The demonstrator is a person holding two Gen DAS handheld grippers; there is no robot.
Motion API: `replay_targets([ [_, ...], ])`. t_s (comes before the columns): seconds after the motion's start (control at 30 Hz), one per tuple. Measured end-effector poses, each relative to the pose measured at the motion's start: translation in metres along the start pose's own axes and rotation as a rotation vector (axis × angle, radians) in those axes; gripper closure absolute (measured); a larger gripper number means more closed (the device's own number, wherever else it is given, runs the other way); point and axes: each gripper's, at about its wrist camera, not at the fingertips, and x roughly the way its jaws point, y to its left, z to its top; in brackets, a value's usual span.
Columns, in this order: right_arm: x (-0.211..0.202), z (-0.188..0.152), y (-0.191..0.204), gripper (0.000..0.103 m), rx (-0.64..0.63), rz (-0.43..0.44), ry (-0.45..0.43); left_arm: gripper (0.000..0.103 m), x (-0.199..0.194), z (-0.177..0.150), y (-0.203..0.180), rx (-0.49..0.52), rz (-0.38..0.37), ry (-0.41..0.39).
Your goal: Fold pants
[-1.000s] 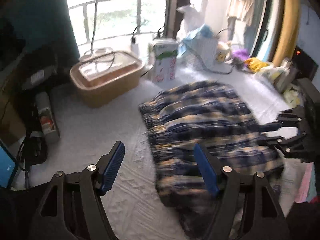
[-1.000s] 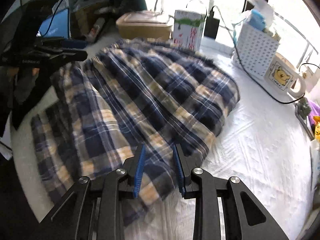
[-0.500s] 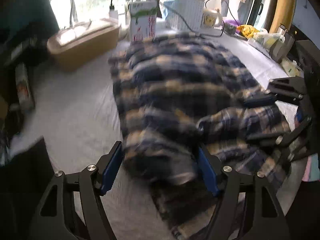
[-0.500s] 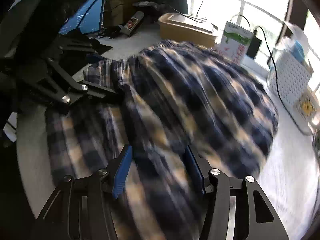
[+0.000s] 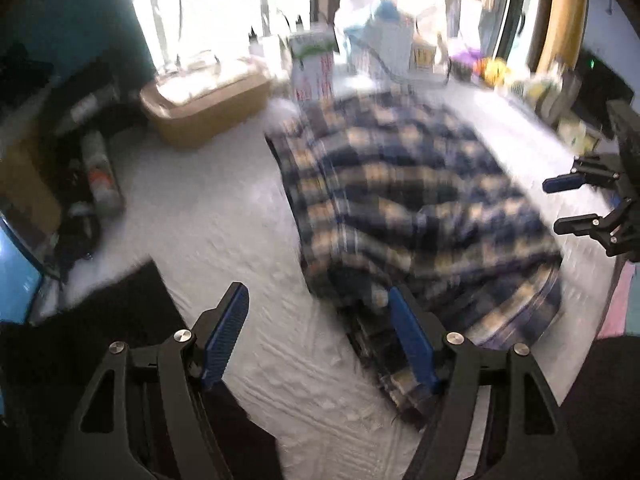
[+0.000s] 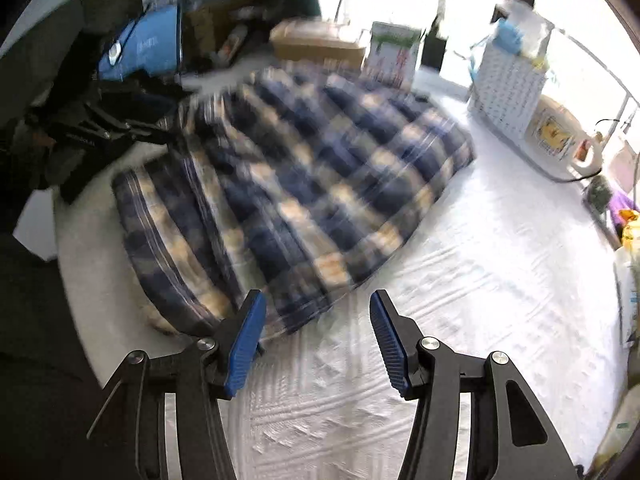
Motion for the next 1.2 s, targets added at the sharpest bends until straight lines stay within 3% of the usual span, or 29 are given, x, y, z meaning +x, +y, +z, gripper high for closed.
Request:
replay_targets([
  [0.2, 0.012, 0.052, -0.016, 0.051, -0.037, -0.039, -0.116, 0.03, 0.01, 0.051, -0.007, 0.083, -0.004, -0.09],
  [0.33, 0.046, 0.087, -0.018, 0.065, -0.053, -0.027, -0.129, 0.03, 0.052, 0.083, -0.004, 0.071, -0.029, -0.059],
  [0.53, 0.1, 0.118, -0.017, 0.066, -0.084, -0.021, -0.073, 0.03, 0.104, 0.098, -0.004, 0.07, 0.001, 0.008],
  [0.6, 0.117, 0.12, -0.024, 0.066, -0.076, -0.031, -0.03, 0.029, 0.117, 0.098, 0.001, 0.067, 0.028, 0.033],
  [0.77, 0.132, 0.114, -0.037, 0.066, -0.053, 0.007, -0.011, 0.023, 0.132, 0.09, 0.017, 0.041, -0.027, 0.033],
  [1.03, 0.114, 0.093, -0.062, 0.067, -0.02, -0.013, 0.002, 0.023, 0.122, 0.084, 0.023, 0.027, -0.04, 0.032],
  [1.2, 0.087, 0.081, -0.073, 0.067, 0.012, -0.067, -0.018, 0.023, 0.088, 0.087, 0.026, 0.02, -0.026, -0.045],
])
